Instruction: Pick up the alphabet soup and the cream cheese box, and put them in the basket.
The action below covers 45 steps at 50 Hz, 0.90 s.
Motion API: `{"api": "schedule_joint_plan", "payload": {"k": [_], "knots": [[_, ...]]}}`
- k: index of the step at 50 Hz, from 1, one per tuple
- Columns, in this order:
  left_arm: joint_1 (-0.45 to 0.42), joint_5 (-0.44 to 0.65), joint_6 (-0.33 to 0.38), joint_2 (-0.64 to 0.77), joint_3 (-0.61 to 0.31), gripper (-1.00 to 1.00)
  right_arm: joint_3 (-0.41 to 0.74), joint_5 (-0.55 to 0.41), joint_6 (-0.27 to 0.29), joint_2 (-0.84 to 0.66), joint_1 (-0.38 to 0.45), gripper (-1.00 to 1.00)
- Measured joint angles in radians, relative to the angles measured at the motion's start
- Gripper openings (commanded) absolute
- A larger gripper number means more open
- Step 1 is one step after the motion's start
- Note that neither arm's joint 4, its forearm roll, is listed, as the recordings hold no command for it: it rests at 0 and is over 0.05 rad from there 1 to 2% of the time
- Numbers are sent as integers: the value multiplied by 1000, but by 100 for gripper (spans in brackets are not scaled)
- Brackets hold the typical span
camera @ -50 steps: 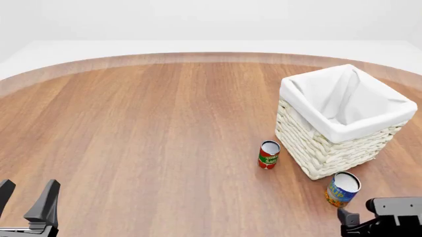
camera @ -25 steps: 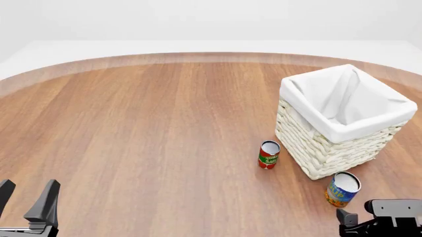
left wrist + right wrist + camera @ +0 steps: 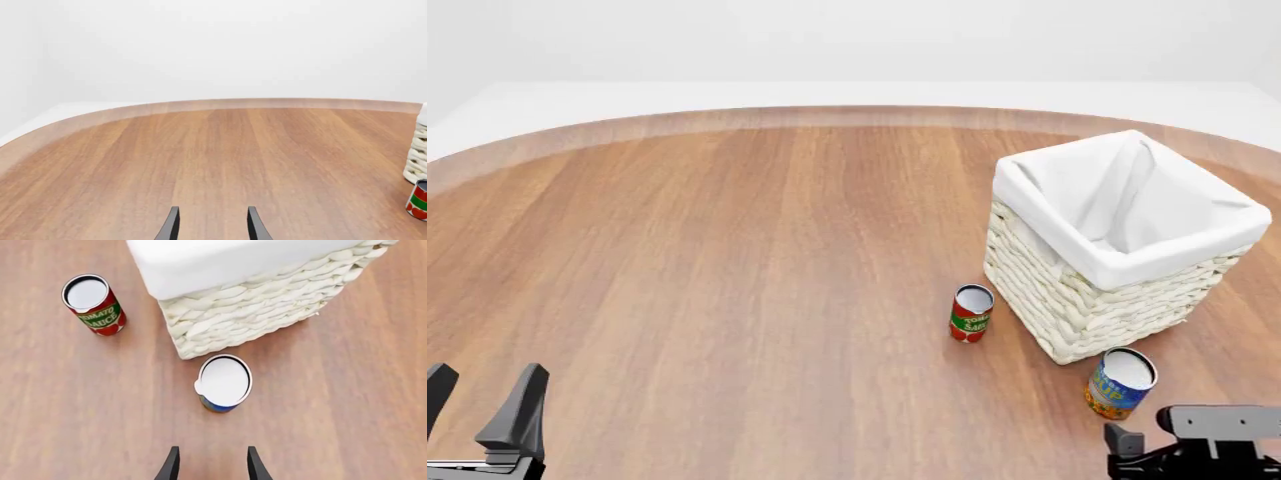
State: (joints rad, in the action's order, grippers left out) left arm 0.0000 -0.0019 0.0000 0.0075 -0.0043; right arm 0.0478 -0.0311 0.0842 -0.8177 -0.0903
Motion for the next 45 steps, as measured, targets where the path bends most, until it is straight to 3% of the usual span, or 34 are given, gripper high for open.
{"api": "schedule_joint_plan", "payload": {"k": [45], "knots": [[0,0,0,0,0,100,52,216,10,-275,-30,100]]}}
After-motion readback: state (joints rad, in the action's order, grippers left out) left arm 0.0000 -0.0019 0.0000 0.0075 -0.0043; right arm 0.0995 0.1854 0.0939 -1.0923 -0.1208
